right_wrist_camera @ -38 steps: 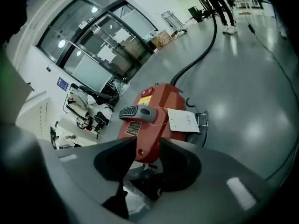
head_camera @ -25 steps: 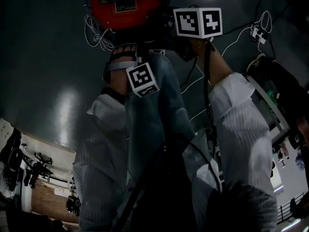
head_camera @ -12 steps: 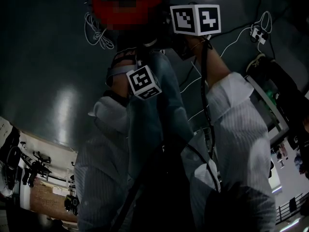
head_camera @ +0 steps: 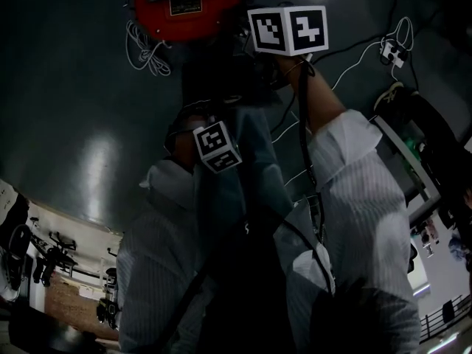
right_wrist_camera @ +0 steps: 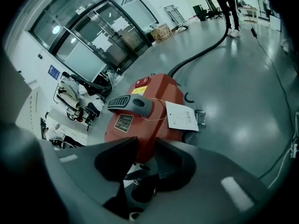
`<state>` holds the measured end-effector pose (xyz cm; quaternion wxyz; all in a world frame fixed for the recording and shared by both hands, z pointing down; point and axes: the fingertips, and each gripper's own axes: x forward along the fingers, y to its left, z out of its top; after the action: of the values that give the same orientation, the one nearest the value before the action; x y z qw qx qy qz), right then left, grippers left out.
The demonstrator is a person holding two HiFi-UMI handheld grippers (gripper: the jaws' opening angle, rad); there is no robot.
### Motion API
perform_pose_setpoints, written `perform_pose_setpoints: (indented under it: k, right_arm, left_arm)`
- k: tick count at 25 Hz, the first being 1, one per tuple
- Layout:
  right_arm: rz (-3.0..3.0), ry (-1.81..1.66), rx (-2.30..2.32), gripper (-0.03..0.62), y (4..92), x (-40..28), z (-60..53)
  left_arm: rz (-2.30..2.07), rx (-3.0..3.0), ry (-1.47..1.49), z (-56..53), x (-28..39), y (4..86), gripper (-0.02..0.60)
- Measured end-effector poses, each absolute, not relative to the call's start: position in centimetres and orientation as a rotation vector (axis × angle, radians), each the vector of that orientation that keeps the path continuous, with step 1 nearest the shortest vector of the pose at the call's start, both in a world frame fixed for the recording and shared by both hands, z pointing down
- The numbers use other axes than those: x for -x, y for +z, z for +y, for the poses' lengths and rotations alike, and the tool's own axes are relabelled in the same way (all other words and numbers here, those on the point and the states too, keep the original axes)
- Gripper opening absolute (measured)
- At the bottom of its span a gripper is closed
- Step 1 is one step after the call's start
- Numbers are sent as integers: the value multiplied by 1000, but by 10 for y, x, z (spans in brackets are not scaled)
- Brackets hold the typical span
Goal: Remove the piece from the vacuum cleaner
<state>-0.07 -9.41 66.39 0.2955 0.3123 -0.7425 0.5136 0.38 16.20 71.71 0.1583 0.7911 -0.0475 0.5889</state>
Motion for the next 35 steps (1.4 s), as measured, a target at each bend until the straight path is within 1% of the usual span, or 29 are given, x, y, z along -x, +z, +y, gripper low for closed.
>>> perform_pose_setpoints:
  k: [2,4,5,6,8,11,14,18,21,24,30,35]
  right_arm:
    - [-1993,1367,-842,105,662,1,-94]
    - [-2005,1368,-864,73,657,0,-91]
    - [-2017,1362,-867,40,653,0,-89]
    - [-2038,1356,-860,28,646,1,-88]
    - [-2103,1351,-830,22,621,2,-83]
    - [-2215,1346,-808,8,557,-1,-73]
    - [-2321,1258,-839,3,476,-14,-63]
    - [-2492,992,-873,3,357,-30,-57]
    - [-2598,781,-912,3,264,-37,-47]
    - [-2655,607,-964,2,187,-38,-35]
    - [-2744,389,-1137,2,78,-31,-27]
    - [-2781,306,-1187,2,35,-17,-23]
  left_arm:
    - [-255,-2249,1621,142,0,710,25]
    - [-346,-2220,1528,121,2,694,25]
    - [-372,-2217,1494,112,4,684,25]
    - [-389,-2222,1471,104,7,673,25]
    - [-412,-2240,1445,92,12,647,25]
    - [-455,-2263,1441,82,20,597,25]
    - [-491,-2270,1456,74,28,541,25]
    - [-510,-2279,1502,54,36,463,25]
    - [-544,-2313,1507,37,37,387,25]
    - [-672,-2361,1428,20,38,302,25]
    - [-1023,-2428,1156,-13,47,158,25]
    - [-1215,-2447,997,-26,50,98,25]
